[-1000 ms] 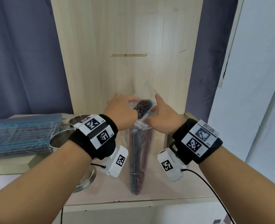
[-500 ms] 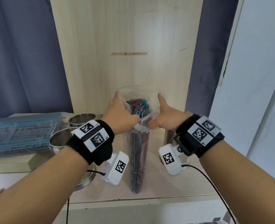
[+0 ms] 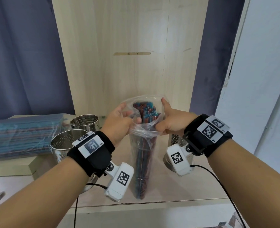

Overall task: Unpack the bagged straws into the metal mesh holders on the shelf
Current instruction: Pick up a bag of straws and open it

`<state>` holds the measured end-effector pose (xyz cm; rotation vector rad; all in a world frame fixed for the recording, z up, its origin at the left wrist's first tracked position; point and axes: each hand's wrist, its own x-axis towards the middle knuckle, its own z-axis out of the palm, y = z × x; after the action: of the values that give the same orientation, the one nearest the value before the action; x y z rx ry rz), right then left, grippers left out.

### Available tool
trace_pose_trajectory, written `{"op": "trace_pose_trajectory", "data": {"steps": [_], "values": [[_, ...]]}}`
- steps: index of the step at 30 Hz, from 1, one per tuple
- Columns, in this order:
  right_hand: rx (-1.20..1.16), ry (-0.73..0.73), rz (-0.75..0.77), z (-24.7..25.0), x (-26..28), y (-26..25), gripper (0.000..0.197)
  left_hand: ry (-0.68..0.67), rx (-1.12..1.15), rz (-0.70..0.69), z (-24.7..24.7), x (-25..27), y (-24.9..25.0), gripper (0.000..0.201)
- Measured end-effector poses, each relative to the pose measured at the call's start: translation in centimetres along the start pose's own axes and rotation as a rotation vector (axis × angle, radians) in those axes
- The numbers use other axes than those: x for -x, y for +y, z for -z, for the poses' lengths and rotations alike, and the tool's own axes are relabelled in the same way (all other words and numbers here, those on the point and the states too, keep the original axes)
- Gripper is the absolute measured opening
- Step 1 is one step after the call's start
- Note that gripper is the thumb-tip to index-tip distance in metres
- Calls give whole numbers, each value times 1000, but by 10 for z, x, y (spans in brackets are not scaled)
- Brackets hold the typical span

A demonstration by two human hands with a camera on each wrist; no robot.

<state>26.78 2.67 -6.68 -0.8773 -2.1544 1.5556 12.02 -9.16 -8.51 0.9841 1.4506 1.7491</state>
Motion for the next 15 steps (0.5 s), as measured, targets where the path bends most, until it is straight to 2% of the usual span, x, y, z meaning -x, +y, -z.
{"op": "trace_pose_trajectory", "data": {"steps": [3, 5, 8, 10, 11, 13, 14, 15], "values": [[-27, 10, -17, 3, 0, 4, 112, -84, -449, -94, 6, 4, 5, 90], [-93, 10, -16, 1, -1, 4, 116, -82, -598, -152, 7, 5, 7, 91], [-270, 16, -6, 0, -6, 5, 118, -65, -324, -112, 4, 6, 6, 79], [-367, -43, 28, 0, -5, 4, 119, -62, -205, -105, 3, 6, 2, 79], [-376, -61, 53, 0, -3, 5, 114, -81, -168, -102, 3, 5, -1, 81], [-363, -71, 90, 0, 1, 9, 86, -140, -79, -79, 5, 4, -3, 82], [-366, -60, 101, 0, 2, 12, 82, -161, -18, -61, 6, 5, -3, 80], [-366, -55, 112, 1, 4, 15, 85, -163, 42, -46, 7, 4, -3, 78]]}}
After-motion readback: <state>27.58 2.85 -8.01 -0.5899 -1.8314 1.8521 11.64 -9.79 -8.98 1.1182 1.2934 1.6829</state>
